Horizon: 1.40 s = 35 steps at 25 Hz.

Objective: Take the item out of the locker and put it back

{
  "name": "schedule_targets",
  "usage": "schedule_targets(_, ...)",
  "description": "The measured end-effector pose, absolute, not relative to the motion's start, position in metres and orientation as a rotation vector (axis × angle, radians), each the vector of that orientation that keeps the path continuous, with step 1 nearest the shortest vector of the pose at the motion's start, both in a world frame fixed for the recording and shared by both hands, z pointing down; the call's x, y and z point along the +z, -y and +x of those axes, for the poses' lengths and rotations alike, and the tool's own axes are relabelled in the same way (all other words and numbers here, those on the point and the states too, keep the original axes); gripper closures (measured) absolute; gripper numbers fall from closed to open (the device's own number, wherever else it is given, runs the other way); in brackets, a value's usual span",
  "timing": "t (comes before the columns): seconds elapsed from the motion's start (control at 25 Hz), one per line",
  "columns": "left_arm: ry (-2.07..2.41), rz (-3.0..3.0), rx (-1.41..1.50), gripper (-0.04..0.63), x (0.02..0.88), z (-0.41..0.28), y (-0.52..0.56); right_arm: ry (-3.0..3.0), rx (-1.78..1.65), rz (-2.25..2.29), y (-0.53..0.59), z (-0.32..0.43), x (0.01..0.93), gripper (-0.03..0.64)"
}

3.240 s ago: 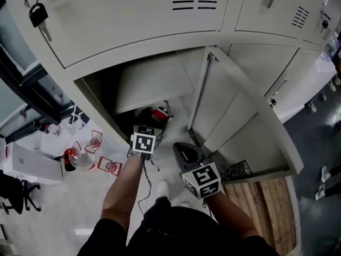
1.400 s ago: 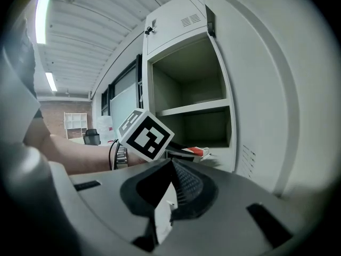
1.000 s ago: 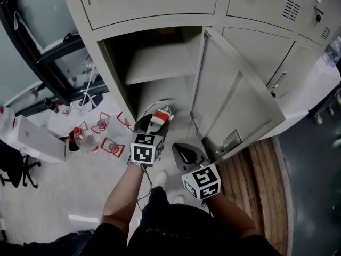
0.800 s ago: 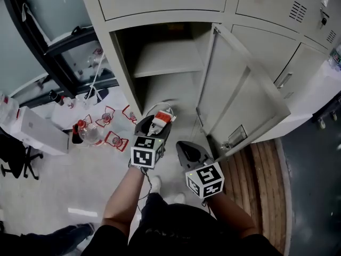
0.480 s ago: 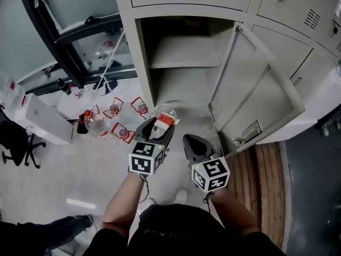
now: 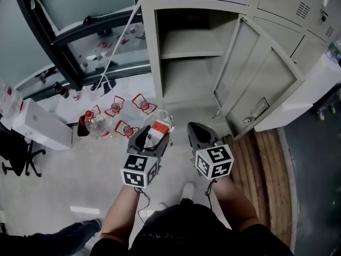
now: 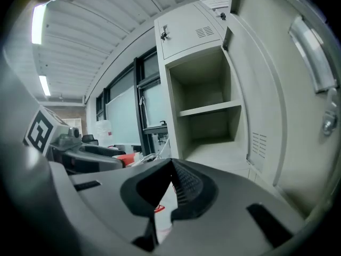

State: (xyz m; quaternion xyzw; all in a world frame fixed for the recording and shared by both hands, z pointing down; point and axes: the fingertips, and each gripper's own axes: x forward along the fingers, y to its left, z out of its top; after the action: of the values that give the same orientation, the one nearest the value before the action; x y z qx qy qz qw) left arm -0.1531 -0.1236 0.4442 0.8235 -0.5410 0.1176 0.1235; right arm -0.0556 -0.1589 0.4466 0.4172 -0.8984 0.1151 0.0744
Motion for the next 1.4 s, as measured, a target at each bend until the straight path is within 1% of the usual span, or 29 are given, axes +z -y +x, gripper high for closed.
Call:
schedule_targets(0.36, 1.490, 2.465, 0.352, 0.319, 0.446, -0.168, 0.052, 2.659, 0.325, 1.343, 0.094, -0.072, 0.440, 0.617)
schedule_targets(0.8, 1.379, 2.508, 0.345, 0.321, 0.459, -0.162, -0.008, 2.582, 0.347, 1.447, 0.033, -0.060, 0.451, 0.617)
schedule_targets(1.12, 1.319, 2.544, 0.355, 0.321, 0.462, -0.159, -0.034, 2.546, 0.359, 1.513, 0.004, -0.054, 0.455, 0.617)
schedule_targets(1.4, 1.310, 2.555, 0.362, 0.321, 0.462, -0.160, -0.035, 2.543, 0.359, 1.532, -0.001, -0.053, 0.453, 0.617)
